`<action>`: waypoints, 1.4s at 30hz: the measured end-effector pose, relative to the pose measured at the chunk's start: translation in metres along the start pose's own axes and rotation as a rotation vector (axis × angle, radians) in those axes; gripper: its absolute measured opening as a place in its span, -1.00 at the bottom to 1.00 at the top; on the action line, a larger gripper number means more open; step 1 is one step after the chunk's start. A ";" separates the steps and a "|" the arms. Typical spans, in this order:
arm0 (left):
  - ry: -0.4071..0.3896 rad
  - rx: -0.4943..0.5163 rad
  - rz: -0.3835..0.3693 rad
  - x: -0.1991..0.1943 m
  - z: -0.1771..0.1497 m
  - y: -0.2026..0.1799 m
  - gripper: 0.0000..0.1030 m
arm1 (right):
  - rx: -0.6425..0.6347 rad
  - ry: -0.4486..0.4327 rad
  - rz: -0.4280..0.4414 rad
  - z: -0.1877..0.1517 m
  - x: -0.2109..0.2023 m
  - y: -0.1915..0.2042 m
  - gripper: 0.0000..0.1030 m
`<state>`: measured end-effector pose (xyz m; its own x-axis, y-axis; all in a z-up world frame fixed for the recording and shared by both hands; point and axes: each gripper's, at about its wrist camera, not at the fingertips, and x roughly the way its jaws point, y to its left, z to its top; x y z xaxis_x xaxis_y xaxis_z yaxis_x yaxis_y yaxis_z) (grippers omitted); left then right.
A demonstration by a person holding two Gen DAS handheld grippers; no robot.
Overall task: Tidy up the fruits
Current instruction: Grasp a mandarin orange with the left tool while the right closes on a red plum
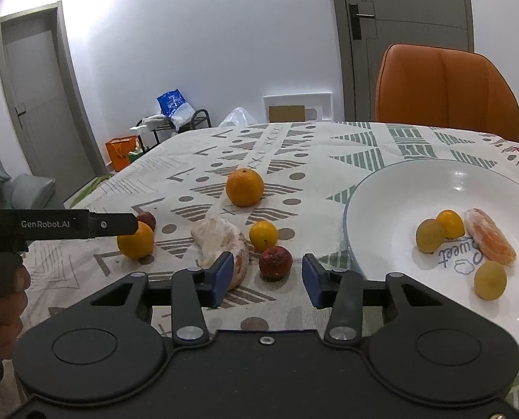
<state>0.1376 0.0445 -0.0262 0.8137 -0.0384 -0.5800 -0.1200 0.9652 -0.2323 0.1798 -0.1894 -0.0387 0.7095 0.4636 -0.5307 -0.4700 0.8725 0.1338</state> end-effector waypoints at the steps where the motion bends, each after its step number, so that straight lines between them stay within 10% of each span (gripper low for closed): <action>1: 0.005 0.000 -0.003 0.002 -0.001 0.000 0.22 | -0.002 0.002 -0.002 0.000 0.001 0.000 -0.18; 11: 0.029 -0.016 -0.044 0.012 -0.003 0.002 -0.29 | -0.034 0.012 -0.027 0.003 0.009 0.004 -0.25; 42: 0.005 -0.029 -0.043 -0.004 0.002 0.007 -0.29 | -0.104 0.020 -0.075 0.005 0.011 0.012 -0.57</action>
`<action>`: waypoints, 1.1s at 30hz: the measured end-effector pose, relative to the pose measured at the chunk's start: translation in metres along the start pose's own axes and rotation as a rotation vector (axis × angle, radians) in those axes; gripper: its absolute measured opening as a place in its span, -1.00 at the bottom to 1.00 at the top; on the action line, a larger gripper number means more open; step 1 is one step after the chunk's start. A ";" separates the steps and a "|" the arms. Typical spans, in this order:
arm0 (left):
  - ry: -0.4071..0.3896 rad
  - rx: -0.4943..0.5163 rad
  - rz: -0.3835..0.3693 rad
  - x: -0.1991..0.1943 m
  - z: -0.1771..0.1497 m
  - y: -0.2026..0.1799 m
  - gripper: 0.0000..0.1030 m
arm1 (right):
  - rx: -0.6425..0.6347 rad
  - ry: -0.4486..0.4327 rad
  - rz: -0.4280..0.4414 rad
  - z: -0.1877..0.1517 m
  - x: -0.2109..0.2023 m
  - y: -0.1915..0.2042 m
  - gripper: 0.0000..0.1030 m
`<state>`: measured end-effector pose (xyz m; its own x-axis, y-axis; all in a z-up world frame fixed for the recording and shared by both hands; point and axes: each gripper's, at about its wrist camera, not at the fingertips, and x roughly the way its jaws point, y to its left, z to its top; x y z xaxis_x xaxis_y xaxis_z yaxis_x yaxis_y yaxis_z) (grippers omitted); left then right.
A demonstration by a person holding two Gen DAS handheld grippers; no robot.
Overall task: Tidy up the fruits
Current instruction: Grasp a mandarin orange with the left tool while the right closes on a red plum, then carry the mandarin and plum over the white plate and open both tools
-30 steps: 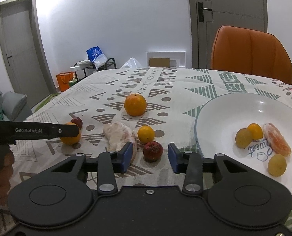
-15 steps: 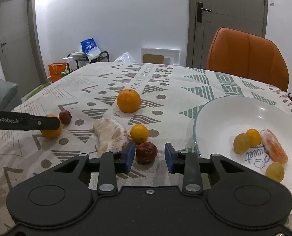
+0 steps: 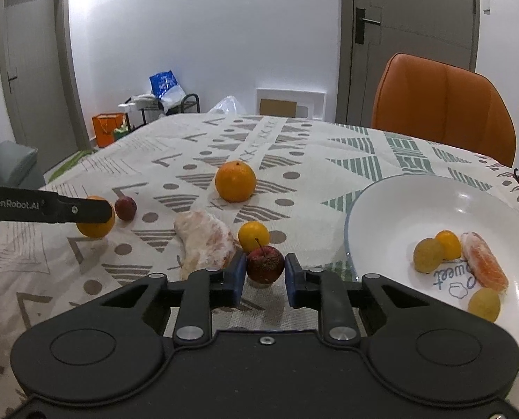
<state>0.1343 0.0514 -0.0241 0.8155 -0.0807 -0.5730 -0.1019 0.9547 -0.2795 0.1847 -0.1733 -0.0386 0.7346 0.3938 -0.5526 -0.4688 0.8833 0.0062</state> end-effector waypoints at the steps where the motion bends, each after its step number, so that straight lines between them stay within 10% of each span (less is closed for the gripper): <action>1: -0.004 0.003 -0.003 -0.001 0.000 -0.002 -0.29 | 0.002 -0.007 0.001 0.000 -0.002 -0.001 -0.57; 33: -0.035 0.152 -0.124 -0.004 0.006 -0.106 -0.29 | 0.127 -0.132 -0.108 -0.018 -0.078 -0.080 -0.57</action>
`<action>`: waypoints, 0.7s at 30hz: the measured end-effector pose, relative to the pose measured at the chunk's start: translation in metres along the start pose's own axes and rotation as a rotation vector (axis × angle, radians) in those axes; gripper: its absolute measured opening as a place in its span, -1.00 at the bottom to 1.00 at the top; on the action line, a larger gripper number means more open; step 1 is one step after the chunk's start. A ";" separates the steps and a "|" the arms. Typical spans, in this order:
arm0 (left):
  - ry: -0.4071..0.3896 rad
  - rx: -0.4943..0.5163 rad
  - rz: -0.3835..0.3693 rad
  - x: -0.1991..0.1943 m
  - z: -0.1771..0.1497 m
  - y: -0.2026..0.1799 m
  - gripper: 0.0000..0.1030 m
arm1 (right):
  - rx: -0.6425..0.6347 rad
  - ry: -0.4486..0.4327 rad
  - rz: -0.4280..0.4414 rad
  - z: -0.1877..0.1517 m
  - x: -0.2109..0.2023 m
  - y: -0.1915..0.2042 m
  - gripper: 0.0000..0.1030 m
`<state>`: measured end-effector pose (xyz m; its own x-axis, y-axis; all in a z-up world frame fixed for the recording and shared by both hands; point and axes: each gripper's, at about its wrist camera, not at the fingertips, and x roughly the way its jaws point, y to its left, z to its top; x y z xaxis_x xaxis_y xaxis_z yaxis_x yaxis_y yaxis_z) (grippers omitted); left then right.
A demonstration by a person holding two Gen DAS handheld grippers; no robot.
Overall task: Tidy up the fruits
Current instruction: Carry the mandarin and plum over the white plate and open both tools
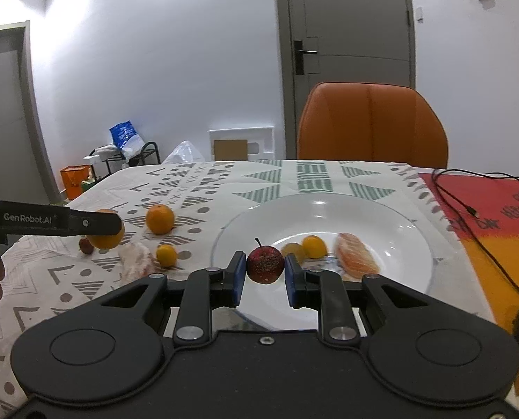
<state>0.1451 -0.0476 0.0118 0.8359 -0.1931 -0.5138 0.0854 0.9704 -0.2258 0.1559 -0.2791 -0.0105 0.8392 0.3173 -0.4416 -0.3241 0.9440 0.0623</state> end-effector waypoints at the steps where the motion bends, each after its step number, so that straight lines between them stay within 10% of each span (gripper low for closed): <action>1: 0.000 0.003 -0.002 0.000 0.000 -0.002 -0.29 | 0.005 -0.001 -0.004 -0.001 -0.001 -0.003 -0.57; 21: 0.012 0.097 -0.037 0.024 0.005 -0.059 -0.29 | 0.104 -0.012 -0.050 -0.017 -0.009 -0.061 -0.57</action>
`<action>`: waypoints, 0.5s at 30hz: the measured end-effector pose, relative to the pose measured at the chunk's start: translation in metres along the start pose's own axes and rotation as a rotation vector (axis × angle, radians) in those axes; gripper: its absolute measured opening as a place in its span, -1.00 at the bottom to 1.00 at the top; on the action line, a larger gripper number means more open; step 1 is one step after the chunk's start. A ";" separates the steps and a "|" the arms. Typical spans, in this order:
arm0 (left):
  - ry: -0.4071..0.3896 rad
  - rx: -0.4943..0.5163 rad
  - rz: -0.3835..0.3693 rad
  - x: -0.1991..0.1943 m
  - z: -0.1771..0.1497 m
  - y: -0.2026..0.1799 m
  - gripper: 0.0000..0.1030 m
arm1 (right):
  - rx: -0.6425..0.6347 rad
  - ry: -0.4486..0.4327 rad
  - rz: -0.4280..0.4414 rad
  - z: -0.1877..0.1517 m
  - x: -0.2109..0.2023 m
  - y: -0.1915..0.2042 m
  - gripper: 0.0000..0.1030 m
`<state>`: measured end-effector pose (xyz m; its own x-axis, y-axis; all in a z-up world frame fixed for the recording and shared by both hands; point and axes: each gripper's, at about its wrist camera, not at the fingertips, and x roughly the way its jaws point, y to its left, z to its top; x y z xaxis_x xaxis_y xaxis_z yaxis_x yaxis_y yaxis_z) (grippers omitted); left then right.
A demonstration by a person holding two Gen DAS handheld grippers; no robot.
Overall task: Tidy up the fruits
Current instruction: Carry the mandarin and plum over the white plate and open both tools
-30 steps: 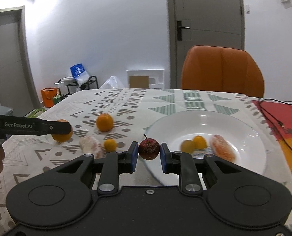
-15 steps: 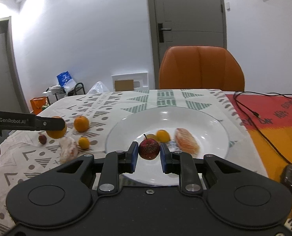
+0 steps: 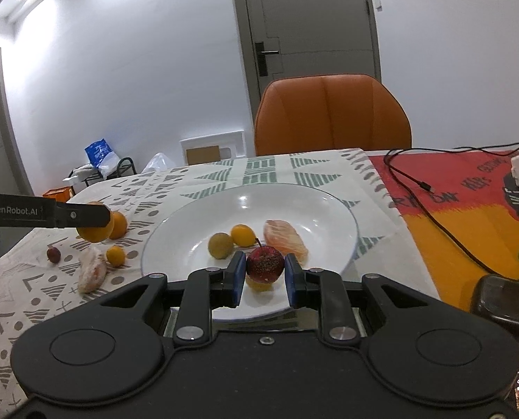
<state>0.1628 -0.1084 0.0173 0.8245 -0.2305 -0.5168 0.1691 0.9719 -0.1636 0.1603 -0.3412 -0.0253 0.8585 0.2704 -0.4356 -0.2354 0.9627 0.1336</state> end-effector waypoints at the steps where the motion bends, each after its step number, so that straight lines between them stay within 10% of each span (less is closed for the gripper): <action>1: 0.001 0.002 -0.002 0.002 0.000 -0.002 -0.29 | 0.002 0.004 -0.001 -0.001 0.001 -0.002 -0.56; 15: 0.018 0.032 -0.027 0.021 0.001 -0.032 -0.29 | 0.029 -0.011 0.028 -0.009 -0.009 -0.011 -0.44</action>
<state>0.1758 -0.1444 0.0127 0.8099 -0.2568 -0.5273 0.2085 0.9664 -0.1502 0.1517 -0.3541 -0.0309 0.8569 0.2971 -0.4214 -0.2463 0.9539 0.1717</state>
